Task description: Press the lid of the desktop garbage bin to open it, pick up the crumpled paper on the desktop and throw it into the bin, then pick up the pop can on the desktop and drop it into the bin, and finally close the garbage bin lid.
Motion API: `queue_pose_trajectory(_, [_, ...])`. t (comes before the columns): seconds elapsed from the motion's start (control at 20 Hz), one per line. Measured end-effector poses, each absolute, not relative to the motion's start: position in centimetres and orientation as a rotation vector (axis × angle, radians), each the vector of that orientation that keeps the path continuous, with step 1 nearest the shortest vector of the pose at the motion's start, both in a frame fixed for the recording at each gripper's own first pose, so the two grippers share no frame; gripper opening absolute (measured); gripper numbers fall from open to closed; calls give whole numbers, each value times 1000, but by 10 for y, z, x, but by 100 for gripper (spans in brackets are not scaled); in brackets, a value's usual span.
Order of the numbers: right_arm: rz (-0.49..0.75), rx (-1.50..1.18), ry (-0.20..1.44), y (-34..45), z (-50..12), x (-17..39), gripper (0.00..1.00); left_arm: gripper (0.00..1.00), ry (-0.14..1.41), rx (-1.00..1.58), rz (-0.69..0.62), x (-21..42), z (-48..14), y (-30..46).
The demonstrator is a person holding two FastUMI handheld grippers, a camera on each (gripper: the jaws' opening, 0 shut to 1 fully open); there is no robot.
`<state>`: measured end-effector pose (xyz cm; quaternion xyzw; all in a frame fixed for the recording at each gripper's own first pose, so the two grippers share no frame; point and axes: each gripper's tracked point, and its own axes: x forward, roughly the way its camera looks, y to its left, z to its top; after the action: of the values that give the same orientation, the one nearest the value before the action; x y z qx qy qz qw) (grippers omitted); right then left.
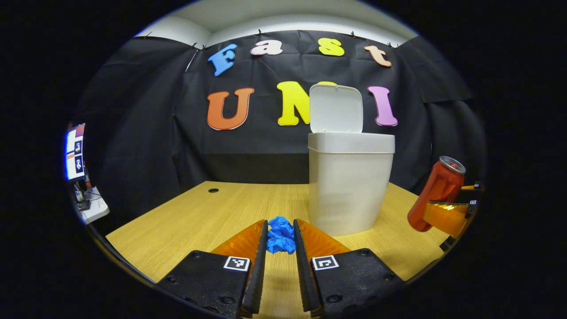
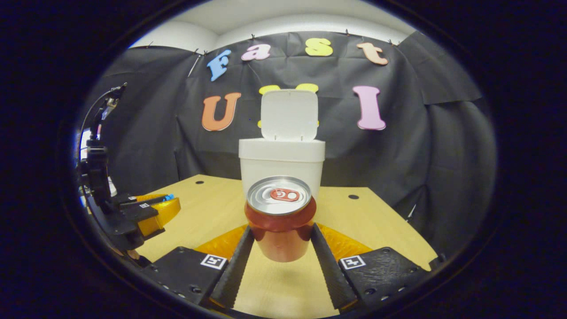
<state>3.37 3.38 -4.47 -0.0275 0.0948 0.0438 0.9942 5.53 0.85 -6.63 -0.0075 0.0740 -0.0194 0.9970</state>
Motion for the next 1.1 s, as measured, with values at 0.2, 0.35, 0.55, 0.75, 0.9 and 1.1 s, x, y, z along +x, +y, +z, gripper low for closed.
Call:
queue_pose_trajectory(0.2, [90,-58,97,12,-1,8,78,37,109,-53,-49,55,-27,-3])
queue_pose_trajectory(0.35, [76,-69,55,-12,15,-2,78,37,76,-17,-54,66,4,-13])
queue_pose_trajectory(0.55, [48,-45,19,-39,28,-3,78,37,73,0,-103,85,32,-50])
queue_pose_trajectory(0.75, [-14,-34,25,-73,28,3,78,36,47,-5,-125,113,66,-79])
queue_pose_trajectory(0.9, [-37,-38,14,-90,31,2,78,37,-19,-32,-67,145,103,-80])
queue_pose_trajectory(1.1, [-32,-2,36,-100,26,12,78,36,-66,-22,-55,200,127,-98])
